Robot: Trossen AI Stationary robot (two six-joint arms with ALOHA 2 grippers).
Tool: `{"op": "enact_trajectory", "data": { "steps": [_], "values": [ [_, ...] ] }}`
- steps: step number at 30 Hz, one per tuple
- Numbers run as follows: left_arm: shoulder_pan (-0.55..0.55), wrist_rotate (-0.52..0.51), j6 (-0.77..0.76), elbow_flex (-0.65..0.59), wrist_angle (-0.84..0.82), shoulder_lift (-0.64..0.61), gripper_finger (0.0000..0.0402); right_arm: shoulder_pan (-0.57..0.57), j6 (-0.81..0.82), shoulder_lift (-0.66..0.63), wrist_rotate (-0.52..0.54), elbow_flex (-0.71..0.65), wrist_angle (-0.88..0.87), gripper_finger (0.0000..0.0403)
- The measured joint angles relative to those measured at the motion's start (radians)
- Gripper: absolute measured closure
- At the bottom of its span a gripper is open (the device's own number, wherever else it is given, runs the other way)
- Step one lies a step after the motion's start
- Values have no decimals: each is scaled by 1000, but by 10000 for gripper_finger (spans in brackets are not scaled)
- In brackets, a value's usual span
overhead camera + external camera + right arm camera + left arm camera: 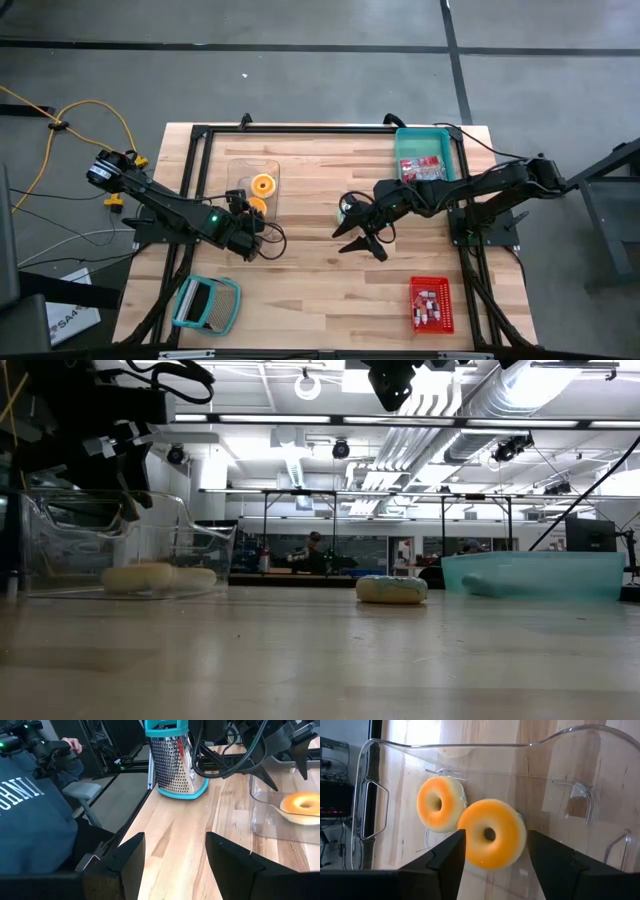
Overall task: Pick & Place Food Item
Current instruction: Put the light blue doughnut into the transparent bin
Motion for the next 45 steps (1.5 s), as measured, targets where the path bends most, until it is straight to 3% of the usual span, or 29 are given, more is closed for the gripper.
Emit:
{"op": "enact_trajectory", "data": {
  "steps": [16,22,29,36,45],
  "values": [
    [0,-10,7,0,1,0,199,0,0,0,0,0,-8,206],
    [0,-69,74,34,5,0,199,-1,0,0,7,0,-17,206],
    [0,-91,179,139,43,0,199,-1,-2,0,148,0,-105,206],
    [0,-90,391,163,258,0,199,-1,-5,14,273,0,-198,206],
    [0,-89,509,163,397,-1,199,-1,-10,128,317,-1,-219,206]
  ]
}}
